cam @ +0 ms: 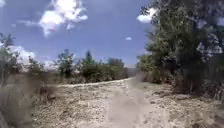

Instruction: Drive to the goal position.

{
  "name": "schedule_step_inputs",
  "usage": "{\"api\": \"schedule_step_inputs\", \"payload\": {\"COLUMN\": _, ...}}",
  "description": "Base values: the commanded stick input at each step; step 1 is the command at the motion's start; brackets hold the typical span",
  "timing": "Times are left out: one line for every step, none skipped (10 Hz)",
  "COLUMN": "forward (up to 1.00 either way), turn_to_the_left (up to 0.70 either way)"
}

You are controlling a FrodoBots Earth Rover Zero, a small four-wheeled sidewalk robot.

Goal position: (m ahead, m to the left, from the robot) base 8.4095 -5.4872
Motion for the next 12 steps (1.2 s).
{"api": "schedule_step_inputs", "payload": {"forward": 0.45, "turn_to_the_left": 0.00}}
{"api": "schedule_step_inputs", "payload": {"forward": 0.45, "turn_to_the_left": 0.00}}
{"api": "schedule_step_inputs", "payload": {"forward": 0.45, "turn_to_the_left": 0.00}}
{"api": "schedule_step_inputs", "payload": {"forward": 0.45, "turn_to_the_left": 0.00}}
{"api": "schedule_step_inputs", "payload": {"forward": 0.45, "turn_to_the_left": 0.00}}
{"api": "schedule_step_inputs", "payload": {"forward": 0.45, "turn_to_the_left": 0.00}}
{"api": "schedule_step_inputs", "payload": {"forward": 0.45, "turn_to_the_left": 0.00}}
{"api": "schedule_step_inputs", "payload": {"forward": 0.45, "turn_to_the_left": 0.00}}
{"api": "schedule_step_inputs", "payload": {"forward": 0.45, "turn_to_the_left": 0.00}}
{"api": "schedule_step_inputs", "payload": {"forward": 0.45, "turn_to_the_left": 0.00}}
{"api": "schedule_step_inputs", "payload": {"forward": 0.45, "turn_to_the_left": 0.00}}
{"api": "schedule_step_inputs", "payload": {"forward": 0.45, "turn_to_the_left": 0.00}}
